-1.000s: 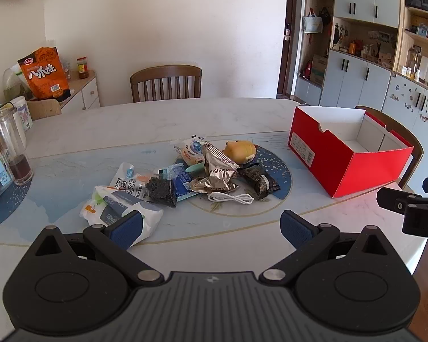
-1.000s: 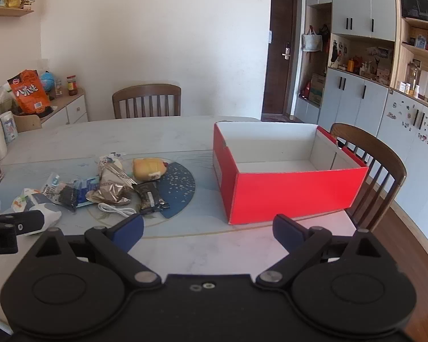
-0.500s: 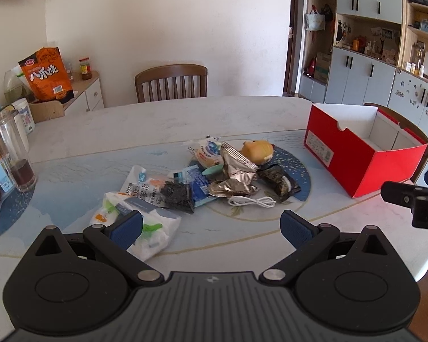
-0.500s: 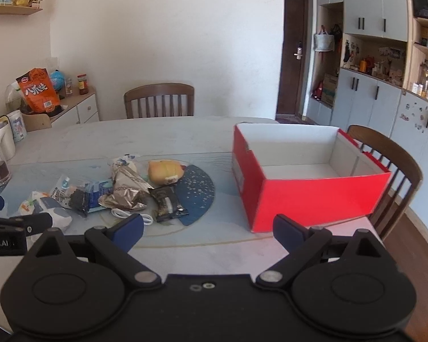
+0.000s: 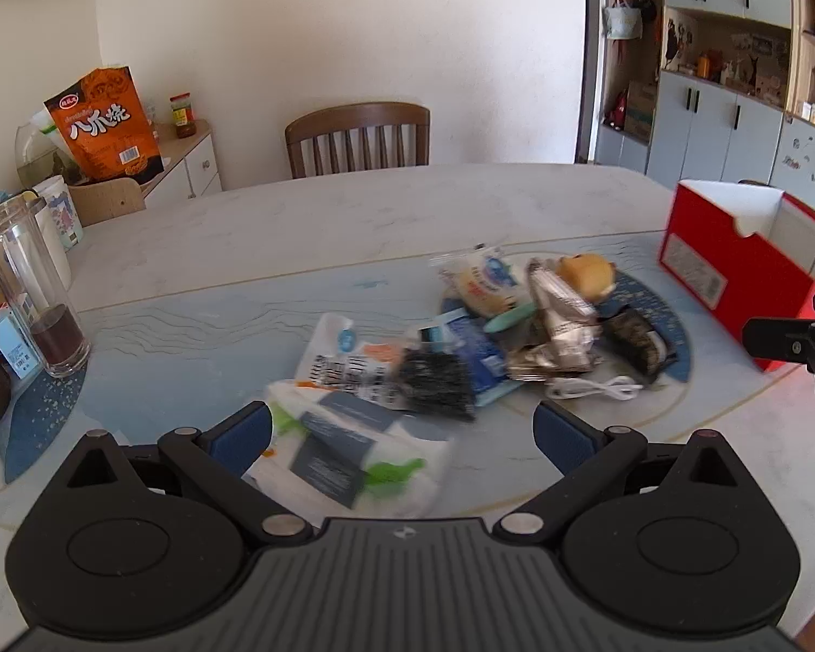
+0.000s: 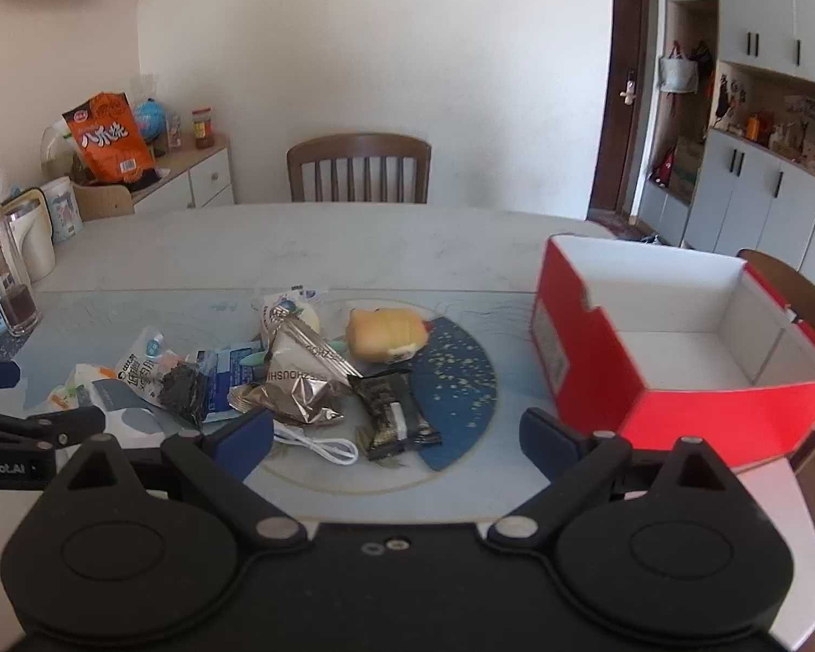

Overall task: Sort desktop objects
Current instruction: 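Move both tools toward the snack pile on the blue mat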

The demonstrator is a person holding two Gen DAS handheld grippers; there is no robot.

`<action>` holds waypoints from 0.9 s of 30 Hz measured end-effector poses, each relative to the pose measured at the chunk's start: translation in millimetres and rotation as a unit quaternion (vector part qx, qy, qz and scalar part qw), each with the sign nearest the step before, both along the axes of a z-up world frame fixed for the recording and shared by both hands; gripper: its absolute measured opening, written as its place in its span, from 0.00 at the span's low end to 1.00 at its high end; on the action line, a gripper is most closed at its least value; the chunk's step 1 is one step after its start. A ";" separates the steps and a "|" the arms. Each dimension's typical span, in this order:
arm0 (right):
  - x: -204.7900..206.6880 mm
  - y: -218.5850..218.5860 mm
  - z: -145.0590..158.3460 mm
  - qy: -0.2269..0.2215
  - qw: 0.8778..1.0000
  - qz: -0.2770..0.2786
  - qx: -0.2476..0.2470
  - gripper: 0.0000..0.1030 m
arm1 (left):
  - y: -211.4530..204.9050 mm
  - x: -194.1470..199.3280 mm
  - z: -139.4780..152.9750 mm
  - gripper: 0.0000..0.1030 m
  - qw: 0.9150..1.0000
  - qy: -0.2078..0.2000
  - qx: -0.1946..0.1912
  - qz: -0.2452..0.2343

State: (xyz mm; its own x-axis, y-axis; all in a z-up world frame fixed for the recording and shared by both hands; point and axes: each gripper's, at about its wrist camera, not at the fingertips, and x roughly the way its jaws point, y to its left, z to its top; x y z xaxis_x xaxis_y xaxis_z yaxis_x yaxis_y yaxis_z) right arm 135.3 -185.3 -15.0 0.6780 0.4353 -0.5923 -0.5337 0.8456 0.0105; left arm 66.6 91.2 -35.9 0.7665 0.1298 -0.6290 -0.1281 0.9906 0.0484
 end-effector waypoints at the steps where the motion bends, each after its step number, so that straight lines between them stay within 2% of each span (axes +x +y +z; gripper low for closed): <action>1: 4.0 4.4 -2.3 0.002 1.000 0.001 -0.004 0.93 | 4.3 2.8 -2.3 1.00 1.000 0.002 0.003 0.001; 8: 35.5 26.4 -18.4 0.022 1.000 -0.004 -0.020 0.90 | 39.0 23.6 -16.8 1.00 1.000 0.023 0.002 0.004; 10: 45.2 31.8 -24.3 0.029 0.999 -0.005 -0.028 0.85 | 47.1 30.1 -20.9 1.00 1.000 0.030 0.001 0.006; 13: 57.7 39.8 -33.0 0.038 0.998 -0.008 -0.039 0.83 | 57.7 37.7 -27.8 1.00 0.999 0.043 -0.007 0.005; 27: 90.9 66.7 -62.5 0.061 0.994 -0.004 -0.086 0.76 | 74.3 58.8 -50.4 0.99 0.996 0.075 -0.048 -0.016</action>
State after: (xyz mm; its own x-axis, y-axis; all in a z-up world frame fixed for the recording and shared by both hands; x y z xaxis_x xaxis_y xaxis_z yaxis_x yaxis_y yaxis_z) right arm 226.2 -118.6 -77.5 0.5996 0.3153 -0.7356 -0.5298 0.8453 -0.0696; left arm 125.5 165.5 -86.3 0.6654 0.0413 -0.7453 -0.0952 0.9950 -0.0299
